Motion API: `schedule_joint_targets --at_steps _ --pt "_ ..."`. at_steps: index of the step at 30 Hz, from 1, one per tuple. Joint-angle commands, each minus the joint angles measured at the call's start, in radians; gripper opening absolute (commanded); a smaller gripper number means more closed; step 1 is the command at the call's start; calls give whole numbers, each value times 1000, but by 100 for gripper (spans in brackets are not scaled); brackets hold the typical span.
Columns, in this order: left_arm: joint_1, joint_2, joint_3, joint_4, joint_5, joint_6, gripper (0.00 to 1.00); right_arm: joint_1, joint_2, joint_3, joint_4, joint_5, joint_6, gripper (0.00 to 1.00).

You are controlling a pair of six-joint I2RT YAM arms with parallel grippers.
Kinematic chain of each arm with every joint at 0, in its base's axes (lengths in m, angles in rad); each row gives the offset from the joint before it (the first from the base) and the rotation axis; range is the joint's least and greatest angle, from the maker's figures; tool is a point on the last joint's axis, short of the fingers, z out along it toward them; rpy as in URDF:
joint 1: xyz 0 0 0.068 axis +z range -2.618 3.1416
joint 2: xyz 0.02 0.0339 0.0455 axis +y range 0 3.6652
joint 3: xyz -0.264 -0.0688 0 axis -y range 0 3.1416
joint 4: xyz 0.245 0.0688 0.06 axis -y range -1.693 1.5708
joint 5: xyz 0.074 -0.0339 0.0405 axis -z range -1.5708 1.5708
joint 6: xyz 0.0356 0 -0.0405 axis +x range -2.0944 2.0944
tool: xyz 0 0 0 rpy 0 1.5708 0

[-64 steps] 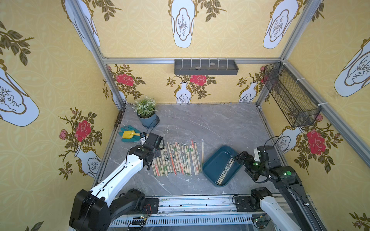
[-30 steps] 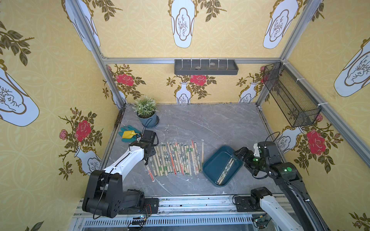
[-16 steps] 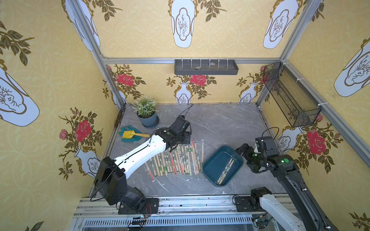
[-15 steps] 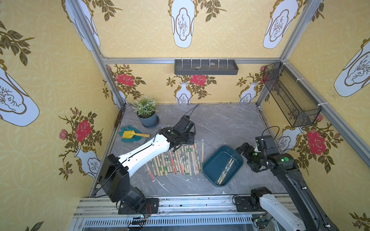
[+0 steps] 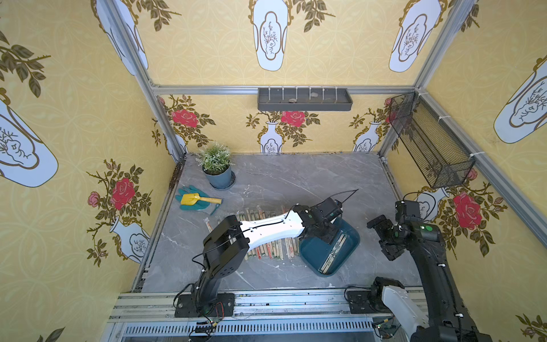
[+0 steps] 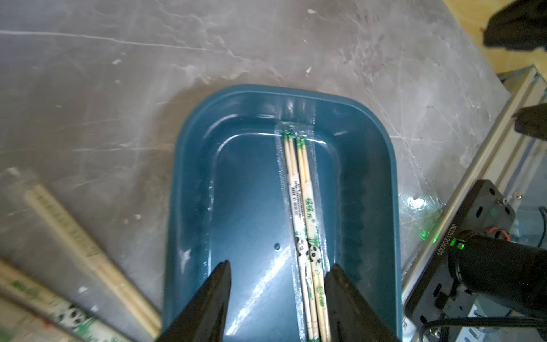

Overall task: Take the paired disposable chopsticks out of the storage box
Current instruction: Adjust the paired disposable chopsticks in the storage box.

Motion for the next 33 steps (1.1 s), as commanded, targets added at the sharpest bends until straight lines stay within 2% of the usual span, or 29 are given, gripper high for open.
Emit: schedule_joint_targets --at_steps 1,14,20,24,29,33 --pt "-19 61 38 5 25 33 56 -17 -6 -9 -14 -31 -29 97" --pt "-79 271 184 -100 12 115 55 -20 -2 -21 12 -76 -34 97" --pt "-79 331 223 -196 -114 89 54 -19 -2 -15 27 -93 -37 98" --pt "-63 303 197 -197 -195 64 54 -20 -9 -17 34 -99 -37 97" --pt "-3 254 146 -167 -206 47 53 -19 -17 -25 43 -112 -38 98" --pt "6 192 118 -121 -191 76 54 -19 -21 -32 45 -120 -40 97"
